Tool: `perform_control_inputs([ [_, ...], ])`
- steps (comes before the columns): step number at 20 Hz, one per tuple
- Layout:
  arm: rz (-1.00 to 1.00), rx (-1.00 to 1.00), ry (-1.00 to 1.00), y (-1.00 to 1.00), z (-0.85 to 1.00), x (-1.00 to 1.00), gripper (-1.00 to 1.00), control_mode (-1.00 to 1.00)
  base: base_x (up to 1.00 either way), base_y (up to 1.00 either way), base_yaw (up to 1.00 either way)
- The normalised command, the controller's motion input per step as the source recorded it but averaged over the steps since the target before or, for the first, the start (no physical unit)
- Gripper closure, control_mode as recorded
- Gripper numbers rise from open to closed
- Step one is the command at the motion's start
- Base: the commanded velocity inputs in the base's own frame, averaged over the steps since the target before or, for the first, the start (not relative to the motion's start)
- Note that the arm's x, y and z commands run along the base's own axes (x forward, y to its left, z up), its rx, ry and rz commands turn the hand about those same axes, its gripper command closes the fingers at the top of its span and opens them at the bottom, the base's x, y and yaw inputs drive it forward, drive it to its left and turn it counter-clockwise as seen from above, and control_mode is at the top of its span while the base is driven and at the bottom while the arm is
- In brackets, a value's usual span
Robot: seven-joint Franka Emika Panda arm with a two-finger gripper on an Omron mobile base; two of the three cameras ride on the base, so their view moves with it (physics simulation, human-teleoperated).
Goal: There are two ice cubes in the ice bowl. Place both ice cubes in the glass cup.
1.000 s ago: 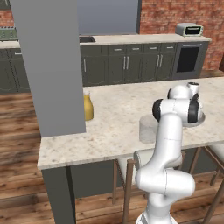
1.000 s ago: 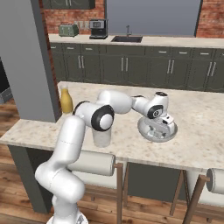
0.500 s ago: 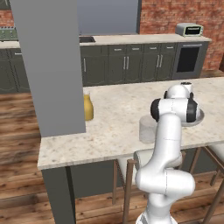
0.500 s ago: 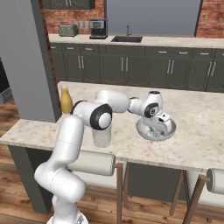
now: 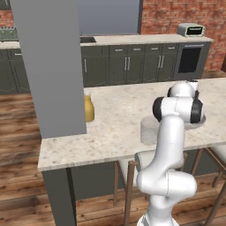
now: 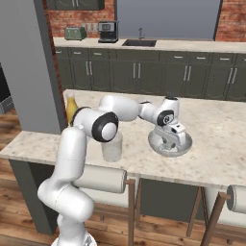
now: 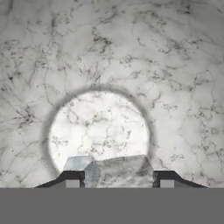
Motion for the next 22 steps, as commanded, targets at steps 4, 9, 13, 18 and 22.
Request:
perform_control_inputs([
  [4,-0.10,0.13,-0.10,0.17,0.73,-0.34,1.00,-1.00,0.00,0.00,0.00],
  [9,-0.08,0.08,-0.09,0.30,0.71,-0.24,1.00,-1.00,0.00,0.00,0.00],
  [13,-0.03,0.05,-0.05,0.63,0.52,-0.28,1.00,-1.00,0.00,0.00,0.00],
  [18,0.00,0.00,-0.01,0.99,0.33,-0.29,1.00,-1.00,0.00,0.00,0.00],
  [22,0.00,0.00,0.00,1.00,0.14,-0.31,1.00,-1.00,0.00,0.00,0.00],
])
